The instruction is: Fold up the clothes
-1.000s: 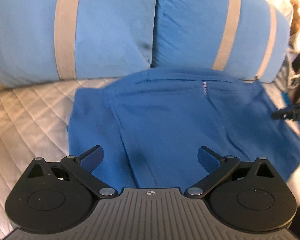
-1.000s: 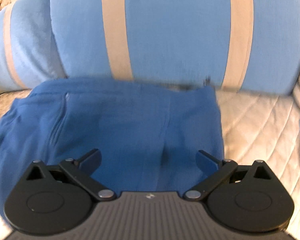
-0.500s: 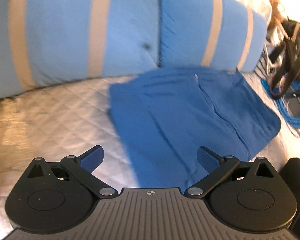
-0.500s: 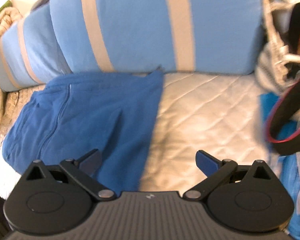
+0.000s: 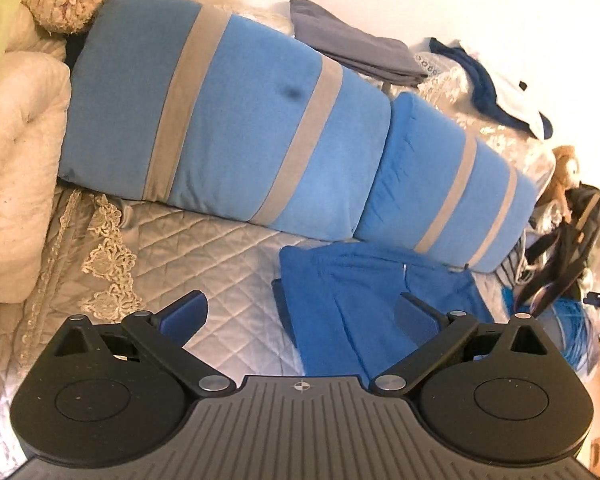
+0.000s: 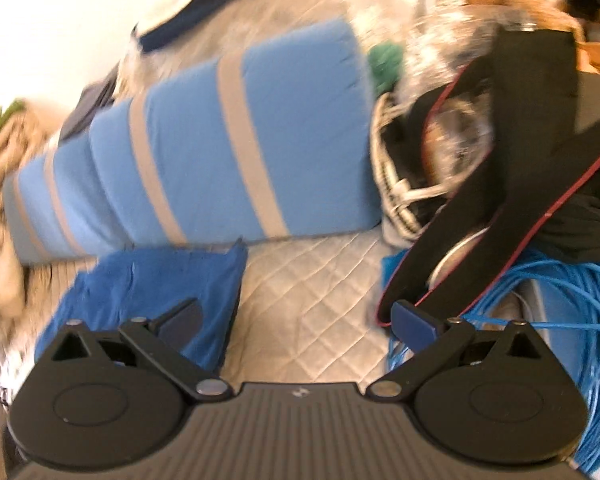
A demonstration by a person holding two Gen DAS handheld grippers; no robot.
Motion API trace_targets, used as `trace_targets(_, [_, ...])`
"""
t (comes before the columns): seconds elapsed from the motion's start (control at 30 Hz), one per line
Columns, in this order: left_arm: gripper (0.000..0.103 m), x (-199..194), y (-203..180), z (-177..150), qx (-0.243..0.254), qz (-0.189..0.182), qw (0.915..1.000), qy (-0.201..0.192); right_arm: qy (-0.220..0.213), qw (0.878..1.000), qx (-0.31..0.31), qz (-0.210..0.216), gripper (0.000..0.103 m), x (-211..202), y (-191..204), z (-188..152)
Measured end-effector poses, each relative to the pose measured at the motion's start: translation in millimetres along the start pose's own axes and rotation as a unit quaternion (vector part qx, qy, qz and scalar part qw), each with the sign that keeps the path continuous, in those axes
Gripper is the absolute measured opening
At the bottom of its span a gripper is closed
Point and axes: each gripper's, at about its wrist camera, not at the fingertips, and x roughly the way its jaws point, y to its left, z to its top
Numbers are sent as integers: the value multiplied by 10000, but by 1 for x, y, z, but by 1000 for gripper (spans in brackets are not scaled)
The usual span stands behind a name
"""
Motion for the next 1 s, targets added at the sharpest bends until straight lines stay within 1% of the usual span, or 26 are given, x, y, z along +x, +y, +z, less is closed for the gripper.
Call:
trace_targets(0.07, [102,13,2,-6,-54,-4,10000,-22,-104,9999,80,-112,102,3,-5,-1])
trace_targets(0.17, [102,32,4,-12,-89,-45,9999,83,-150,9994,74,-317,102,16,-3,-8])
trace_targets(0.33, [102,64,6,-18,-144,-188,9993,287,-50,9997,-17,-249,102,42,5,-12])
trace_targets(0.53, [102,103,14,-28,-268,-237,9980,523,229,9997,6,-81,102,87,17,-14])
trace_targets(0.7, [102,136,23,-40,-378,-287,9959,773,567,9983,-3,129,102,133,29,-23])
trace_targets(1.0, [102,179,38,-55,-596,-431,9920,1029,1088,9925,123,546,102,203,41,-40])
